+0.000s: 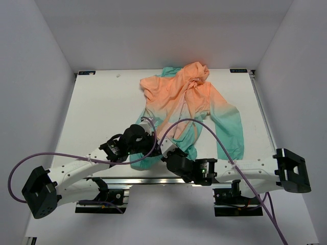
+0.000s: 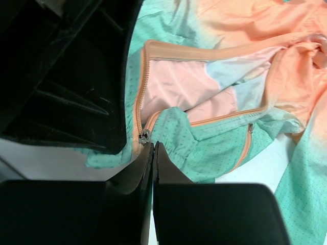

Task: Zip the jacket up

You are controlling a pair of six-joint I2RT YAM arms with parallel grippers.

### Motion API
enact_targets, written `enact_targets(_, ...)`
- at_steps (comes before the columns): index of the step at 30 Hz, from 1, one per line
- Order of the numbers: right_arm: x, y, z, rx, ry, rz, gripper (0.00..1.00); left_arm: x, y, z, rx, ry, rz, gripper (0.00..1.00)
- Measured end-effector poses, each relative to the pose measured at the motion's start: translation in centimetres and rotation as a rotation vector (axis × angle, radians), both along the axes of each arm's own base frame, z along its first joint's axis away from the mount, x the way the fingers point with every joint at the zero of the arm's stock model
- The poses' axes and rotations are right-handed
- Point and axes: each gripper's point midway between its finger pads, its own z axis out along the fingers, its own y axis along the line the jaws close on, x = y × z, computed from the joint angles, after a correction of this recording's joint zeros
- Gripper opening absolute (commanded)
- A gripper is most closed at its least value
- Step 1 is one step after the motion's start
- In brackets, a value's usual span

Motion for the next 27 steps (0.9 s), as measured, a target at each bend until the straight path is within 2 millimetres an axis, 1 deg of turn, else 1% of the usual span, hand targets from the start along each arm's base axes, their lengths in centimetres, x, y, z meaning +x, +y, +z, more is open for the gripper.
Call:
enact_targets(8, 1.3, 0.3, 0.1, 0.029, -0.032, -0.061, 0.0, 0.9, 0.4, 0.1, 0.015, -0.031, 0.033, 0.0)
enact_targets(11, 1.3, 0.7, -0.1, 0.038, -0.008, -0.007, 0.0, 1.1, 0.7, 0.2, 0.04, -0.035, 0.039, 0.0)
enact_targets(13, 0.6, 1.0, -0.4, 0.043, 0.024, 0.071, 0.0, 0.8, 1.1, -0.1, 0.07, -0.024, 0.036, 0.0)
enact_targets(15, -0.1, 1.3, -0.8, 0.045, 0.055, 0.141, 0.0, 0.4, 1.5, -0.4, 0.098, -0.009, 0.028, 0.15)
enact_targets(16, -0.5, 1.5, -1.0, 0.044, 0.076, 0.178, 0.0, 0.2, 1.7, -0.5, 0.118, -0.004, 0.024, 0.33)
enact_targets(17, -0.9, 1.6, -1.2, 0.042, 0.095, 0.205, 0.0, -0.1, 1.9, -0.6, 0.137, 0.0, 0.018, 0.42)
enact_targets(19, -1.3, 1.7, -1.6, 0.036, 0.122, 0.235, 0.0, -0.5, 2.3, -0.6, 0.166, 0.008, 0.007, 0.5)
enact_targets(20, -1.5, 1.6, -1.9, 0.028, 0.14, 0.246, 0.0, -0.5, 2.4, -0.5, 0.176, 0.01, 0.005, 0.56)
enact_targets(22, -1.9, 1.4, -2.5, 0.017, 0.173, 0.257, 0.0, -0.6, 2.7, -0.4, 0.193, 0.004, -0.005, 0.66)
enact_targets(23, -2.2, 1.3, -2.6, 0.016, 0.191, 0.26, 0.0, -0.7, 2.8, -0.4, 0.201, -0.002, -0.011, 0.8)
enact_targets(25, -2.6, 1.0, -2.7, 0.02, 0.23, 0.257, 0.0, -0.7, 2.9, -0.3, 0.212, -0.027, -0.036, 0.97)
enact_targets(27, -2.9, 0.8, -2.4, 0.03, 0.271, 0.255, 0.0, -0.7, 3.0, 0.0, 0.212, -0.061, -0.063, 0.98)
